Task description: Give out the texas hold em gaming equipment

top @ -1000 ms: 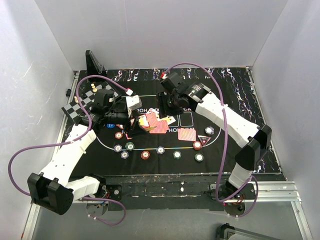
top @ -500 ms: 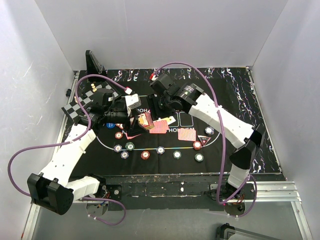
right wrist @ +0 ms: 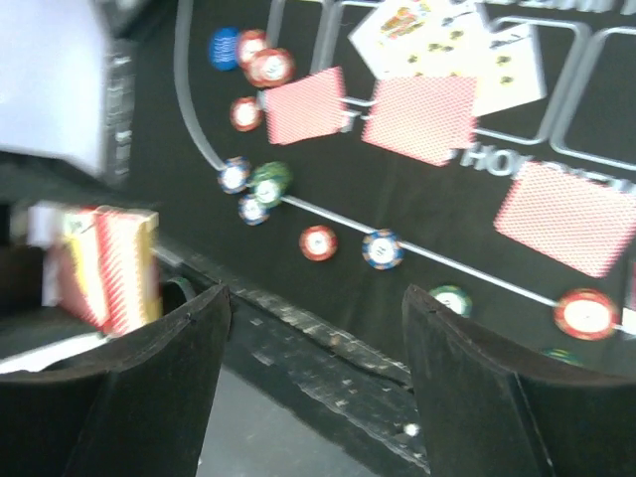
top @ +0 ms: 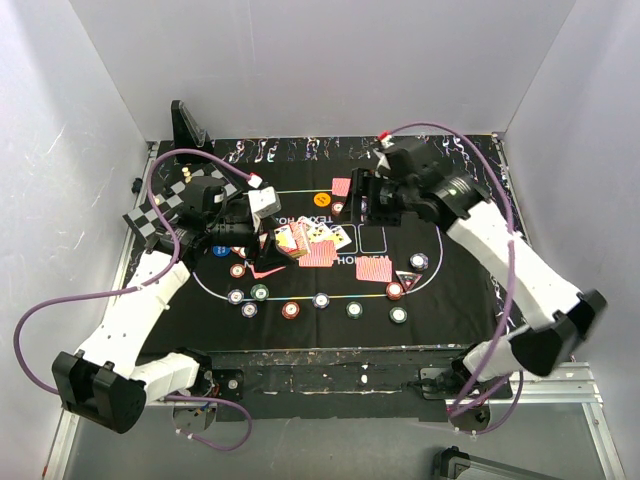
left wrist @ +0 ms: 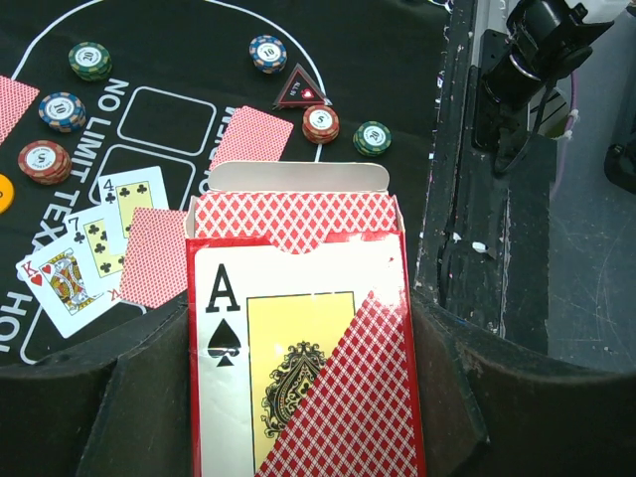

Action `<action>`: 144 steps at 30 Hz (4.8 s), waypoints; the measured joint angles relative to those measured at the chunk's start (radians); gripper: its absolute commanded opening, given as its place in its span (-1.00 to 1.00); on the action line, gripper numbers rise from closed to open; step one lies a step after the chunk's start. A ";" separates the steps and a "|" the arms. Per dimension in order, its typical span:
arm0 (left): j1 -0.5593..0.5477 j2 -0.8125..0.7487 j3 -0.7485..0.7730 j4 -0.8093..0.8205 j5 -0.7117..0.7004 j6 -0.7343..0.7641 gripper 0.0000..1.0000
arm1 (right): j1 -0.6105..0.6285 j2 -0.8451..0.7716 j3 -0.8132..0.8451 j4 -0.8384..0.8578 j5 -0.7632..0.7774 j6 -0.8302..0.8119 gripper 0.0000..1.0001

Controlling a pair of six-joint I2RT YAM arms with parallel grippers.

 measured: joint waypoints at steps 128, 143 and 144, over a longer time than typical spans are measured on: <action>0.413 -0.145 -0.557 0.504 -0.725 -0.406 0.96 | -0.521 -0.445 -0.870 0.603 0.451 -0.158 0.64; 0.411 0.249 -0.674 1.074 -0.725 -0.445 0.96 | -0.618 -0.270 -1.252 1.352 0.639 -0.358 0.81; 0.411 0.261 -0.675 1.100 -0.729 -0.445 0.96 | -0.620 -0.257 -1.256 1.389 0.639 -0.363 0.81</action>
